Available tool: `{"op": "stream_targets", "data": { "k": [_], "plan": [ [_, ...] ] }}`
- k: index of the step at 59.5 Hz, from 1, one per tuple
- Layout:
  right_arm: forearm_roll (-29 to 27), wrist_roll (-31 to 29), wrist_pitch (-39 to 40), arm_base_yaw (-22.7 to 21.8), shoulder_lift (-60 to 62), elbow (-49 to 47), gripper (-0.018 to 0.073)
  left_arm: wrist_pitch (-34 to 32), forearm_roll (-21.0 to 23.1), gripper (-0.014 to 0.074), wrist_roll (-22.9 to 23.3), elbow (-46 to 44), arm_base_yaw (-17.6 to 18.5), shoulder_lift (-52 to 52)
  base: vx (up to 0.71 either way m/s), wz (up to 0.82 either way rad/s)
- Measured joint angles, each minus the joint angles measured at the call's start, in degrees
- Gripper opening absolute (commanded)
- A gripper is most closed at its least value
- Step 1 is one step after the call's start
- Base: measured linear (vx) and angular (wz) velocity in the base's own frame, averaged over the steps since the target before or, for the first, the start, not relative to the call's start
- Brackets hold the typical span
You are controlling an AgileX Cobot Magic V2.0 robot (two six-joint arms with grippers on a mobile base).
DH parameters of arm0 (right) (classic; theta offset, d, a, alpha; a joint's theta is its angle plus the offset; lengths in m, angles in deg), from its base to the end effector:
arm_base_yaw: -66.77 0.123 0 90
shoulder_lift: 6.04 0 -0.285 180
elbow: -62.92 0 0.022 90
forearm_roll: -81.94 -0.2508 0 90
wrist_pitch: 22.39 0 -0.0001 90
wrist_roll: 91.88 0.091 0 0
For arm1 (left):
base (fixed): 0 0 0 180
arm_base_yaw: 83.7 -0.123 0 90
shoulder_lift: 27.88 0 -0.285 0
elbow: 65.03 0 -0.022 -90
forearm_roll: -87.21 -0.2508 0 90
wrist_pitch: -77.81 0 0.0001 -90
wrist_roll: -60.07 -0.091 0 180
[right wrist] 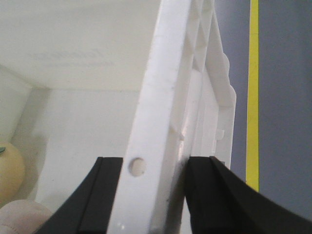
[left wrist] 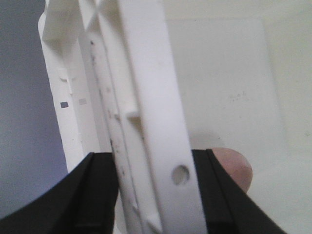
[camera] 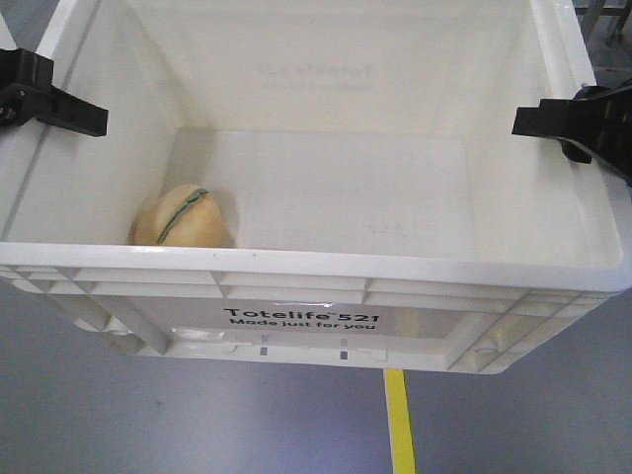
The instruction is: Place moving items into box and shelve
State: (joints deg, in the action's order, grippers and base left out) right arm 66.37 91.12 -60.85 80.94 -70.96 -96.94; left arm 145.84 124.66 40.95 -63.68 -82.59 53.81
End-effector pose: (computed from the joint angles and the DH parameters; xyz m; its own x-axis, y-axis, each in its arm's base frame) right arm 0.1929 0.0644 0.3764 -0.6020 0.1165 -0.7900 -0.2270 0.9235 0.3092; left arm 0.2459 -0.0561 0.3948 -0.8106 0.0608 -0.5824 0.3753 0.8175 -0.4369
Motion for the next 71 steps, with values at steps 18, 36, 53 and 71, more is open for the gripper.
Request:
{"op": "stream_targets", "data": {
  "k": [18,36,53,71],
  "plan": [
    [0.0,0.0,0.0,0.0,0.0,0.0,-0.0006,-0.1,0.0,-0.0003,0.0,0.0,0.0,0.0,0.48,-0.08],
    [0.0,-0.1,0.0,0.0,0.0,0.0,-0.0006,-0.1,0.0,-0.0003,0.0,0.0,0.0,0.0,0.45,-0.17],
    [0.0,-0.1,0.0,0.0,0.0,0.0,-0.0006,-0.1,0.0,-0.0003,0.0,0.0,0.0,0.0,0.43,-0.31],
    [0.0,-0.1,0.0,0.0,0.0,0.0,-0.0006,-0.1,0.0,-0.0003,0.0,0.0,0.0,0.0,0.41,-0.35]
  ]
}}
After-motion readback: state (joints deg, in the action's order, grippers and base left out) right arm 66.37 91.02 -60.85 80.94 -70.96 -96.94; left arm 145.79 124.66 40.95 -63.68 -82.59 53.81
